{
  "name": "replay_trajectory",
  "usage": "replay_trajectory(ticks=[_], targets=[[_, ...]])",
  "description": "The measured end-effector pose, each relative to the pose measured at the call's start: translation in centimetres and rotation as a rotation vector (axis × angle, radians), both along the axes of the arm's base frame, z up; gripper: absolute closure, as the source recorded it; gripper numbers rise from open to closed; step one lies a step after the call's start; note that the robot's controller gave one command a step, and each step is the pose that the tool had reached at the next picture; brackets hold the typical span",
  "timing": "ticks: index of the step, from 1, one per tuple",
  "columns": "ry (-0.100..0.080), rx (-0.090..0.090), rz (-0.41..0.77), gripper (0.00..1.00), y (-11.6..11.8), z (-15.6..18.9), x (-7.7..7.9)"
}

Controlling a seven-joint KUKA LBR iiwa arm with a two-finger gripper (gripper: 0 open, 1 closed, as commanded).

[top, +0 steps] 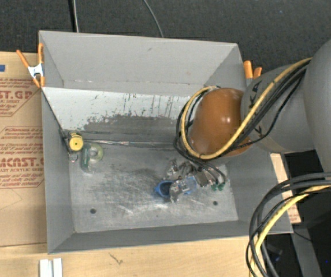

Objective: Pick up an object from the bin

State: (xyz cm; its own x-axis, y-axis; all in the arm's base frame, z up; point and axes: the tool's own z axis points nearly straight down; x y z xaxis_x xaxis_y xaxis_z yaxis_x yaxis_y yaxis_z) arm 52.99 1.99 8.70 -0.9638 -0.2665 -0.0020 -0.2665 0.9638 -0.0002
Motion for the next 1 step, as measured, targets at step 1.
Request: replay_trajectory(ticks=[1], targets=[[-0.005,0.000,0.000,1.00,0.10,5.59,0.14]])
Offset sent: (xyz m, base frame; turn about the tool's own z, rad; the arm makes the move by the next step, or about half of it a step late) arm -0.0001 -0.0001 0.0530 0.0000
